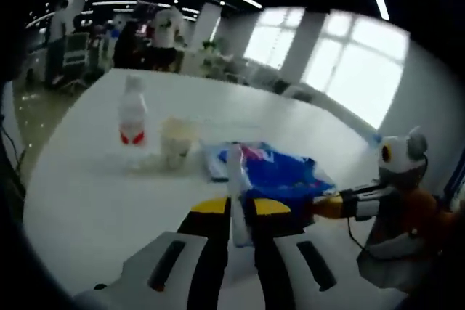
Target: Arrange the tabletop items into an orderly group along one side of the table until the central work area is clear of visible clutter.
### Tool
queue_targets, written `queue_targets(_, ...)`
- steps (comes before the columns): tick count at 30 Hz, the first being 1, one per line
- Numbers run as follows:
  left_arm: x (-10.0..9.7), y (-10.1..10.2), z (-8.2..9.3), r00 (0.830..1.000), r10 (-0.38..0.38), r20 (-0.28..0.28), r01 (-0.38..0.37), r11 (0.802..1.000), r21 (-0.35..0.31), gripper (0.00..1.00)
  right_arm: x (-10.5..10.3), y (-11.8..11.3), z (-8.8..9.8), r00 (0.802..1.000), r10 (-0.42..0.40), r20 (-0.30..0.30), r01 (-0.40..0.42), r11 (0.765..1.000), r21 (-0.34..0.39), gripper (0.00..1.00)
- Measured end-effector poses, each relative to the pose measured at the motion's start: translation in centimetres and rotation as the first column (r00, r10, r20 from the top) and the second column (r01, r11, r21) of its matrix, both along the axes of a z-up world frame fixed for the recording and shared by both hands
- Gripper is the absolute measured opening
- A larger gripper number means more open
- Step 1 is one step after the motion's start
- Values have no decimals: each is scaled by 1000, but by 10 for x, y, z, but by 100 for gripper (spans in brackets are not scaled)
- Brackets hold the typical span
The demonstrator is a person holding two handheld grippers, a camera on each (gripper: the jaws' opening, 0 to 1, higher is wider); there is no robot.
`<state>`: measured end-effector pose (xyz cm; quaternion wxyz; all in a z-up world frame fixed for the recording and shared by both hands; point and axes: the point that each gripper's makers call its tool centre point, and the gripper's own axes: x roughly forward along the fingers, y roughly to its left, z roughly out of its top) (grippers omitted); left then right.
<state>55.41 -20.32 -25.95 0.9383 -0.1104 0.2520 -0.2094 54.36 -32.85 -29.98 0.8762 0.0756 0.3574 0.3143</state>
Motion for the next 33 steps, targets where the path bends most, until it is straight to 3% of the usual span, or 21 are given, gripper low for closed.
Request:
queue_targets(3,1,-2,0,1000,-21,4,21,1000,1,13,2,-7,-1,1000,3,-12,-3,1000,-11,1)
queue_targets(7,3,-2,-1,999,-34,17,33,999,43,26,7,-16,6,1000,-9,1,9,1000,-25,1)
queue_targets(11,4,-5,2,997,-59,40,55,995,80,32,13,-26,9,999,-31,10,32,999,-39,1)
queue_targets(14,5,-7,4,994,-89,69,78,986,144,34,15,-30,9,999,-36,4,36,998,-42,1)
queue_targets(22,5,-15,9,988,-124,94,106,979,172,56,21,-44,13,1000,-18,5,18,996,-91,1)
queue_targets(33,1,-16,6,989,-134,60,120,974,193,76,38,-64,22,1000,-8,2,8,988,-154,2)
